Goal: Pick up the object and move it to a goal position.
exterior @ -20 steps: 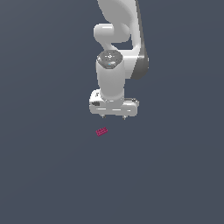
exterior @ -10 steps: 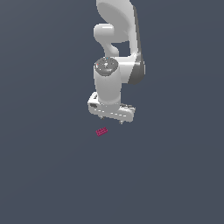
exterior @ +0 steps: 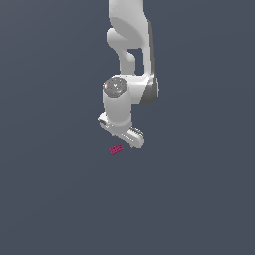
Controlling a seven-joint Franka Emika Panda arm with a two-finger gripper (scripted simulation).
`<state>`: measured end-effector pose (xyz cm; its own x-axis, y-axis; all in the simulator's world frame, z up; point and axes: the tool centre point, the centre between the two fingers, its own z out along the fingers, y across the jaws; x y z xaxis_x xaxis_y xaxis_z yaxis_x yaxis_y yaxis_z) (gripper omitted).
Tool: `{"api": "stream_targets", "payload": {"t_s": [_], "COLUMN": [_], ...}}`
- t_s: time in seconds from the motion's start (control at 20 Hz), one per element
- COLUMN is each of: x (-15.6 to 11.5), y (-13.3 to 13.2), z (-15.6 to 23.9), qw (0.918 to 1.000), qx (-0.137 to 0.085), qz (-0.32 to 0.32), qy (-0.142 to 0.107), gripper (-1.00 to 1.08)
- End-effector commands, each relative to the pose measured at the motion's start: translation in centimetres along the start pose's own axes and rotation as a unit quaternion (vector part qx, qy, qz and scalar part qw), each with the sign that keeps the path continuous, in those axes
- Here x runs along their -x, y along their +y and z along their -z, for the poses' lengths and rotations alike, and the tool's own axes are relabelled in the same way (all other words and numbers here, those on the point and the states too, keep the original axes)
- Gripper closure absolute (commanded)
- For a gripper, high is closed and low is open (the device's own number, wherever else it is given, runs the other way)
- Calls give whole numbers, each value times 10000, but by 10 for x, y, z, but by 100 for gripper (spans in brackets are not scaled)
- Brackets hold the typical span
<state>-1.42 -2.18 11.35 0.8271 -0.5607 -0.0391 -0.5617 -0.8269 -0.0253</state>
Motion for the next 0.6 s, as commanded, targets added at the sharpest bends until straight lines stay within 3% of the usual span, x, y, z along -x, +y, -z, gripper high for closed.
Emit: {"api": "stream_targets", "payload": {"t_s": [0.0,0.55], "x": [-3,-14], "y": [6,28], "z": [-9,-40], "qw": [9992,9824], "qx": [11,60], "qz": [-409,-1862], "qy": [28,160], "gripper": [-92,-92]}}
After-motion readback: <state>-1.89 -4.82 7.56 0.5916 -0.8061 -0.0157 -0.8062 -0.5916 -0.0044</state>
